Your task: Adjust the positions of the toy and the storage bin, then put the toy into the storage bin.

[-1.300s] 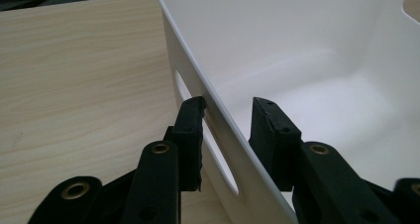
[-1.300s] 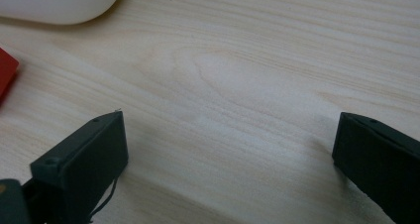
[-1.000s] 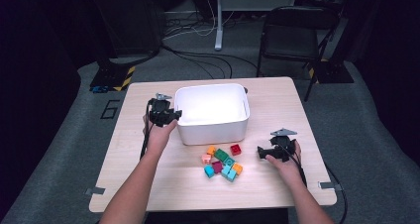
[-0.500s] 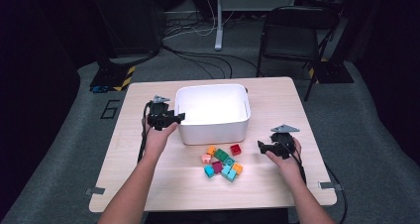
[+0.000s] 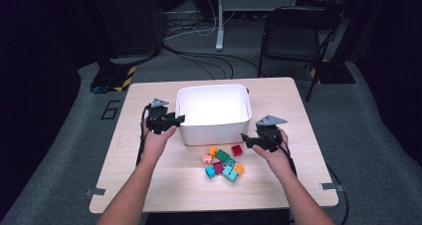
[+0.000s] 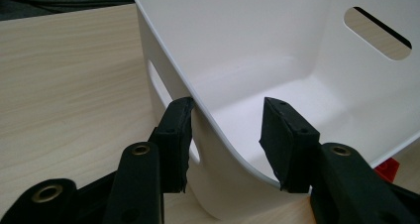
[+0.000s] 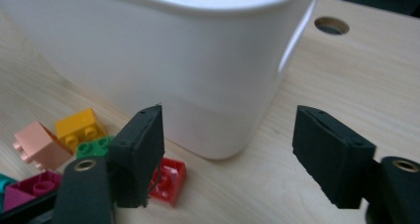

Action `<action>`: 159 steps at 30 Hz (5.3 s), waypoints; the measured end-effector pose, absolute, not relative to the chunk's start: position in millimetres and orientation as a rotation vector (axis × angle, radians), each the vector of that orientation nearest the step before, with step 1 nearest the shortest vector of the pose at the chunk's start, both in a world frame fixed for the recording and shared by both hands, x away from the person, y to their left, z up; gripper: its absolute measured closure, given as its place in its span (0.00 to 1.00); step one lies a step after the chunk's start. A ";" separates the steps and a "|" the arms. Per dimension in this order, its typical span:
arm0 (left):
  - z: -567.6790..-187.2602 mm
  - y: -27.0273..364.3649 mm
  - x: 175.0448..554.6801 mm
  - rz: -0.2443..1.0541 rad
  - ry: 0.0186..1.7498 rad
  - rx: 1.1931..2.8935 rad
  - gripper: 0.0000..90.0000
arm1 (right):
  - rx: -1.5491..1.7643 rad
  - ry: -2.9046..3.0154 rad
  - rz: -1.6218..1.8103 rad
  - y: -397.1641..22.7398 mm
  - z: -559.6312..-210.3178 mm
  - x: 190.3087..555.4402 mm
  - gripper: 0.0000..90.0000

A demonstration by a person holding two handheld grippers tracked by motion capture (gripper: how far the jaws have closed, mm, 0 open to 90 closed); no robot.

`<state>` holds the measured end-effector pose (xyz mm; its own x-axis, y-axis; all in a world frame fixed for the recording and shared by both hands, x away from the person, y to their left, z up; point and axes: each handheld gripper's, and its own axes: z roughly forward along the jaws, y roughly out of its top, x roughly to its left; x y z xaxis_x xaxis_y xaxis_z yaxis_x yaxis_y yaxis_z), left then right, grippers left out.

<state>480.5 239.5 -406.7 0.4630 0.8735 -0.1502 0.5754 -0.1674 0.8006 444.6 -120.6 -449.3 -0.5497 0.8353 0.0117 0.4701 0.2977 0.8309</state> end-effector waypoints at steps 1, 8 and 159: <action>-406.8 238.9 480.5 0.443 1.219 1.859 0.61 | 1.156 2.142 1.161 -118.8 -449.4 444.4 0.33; -404.9 232.9 481.3 0.438 1.197 1.884 0.64 | 1.169 2.141 1.169 -112.4 -449.1 443.4 0.34; -470.2 319.2 428.9 0.566 1.285 1.757 0.48 | 1.210 2.320 0.969 -83.5 -505.8 418.7 0.65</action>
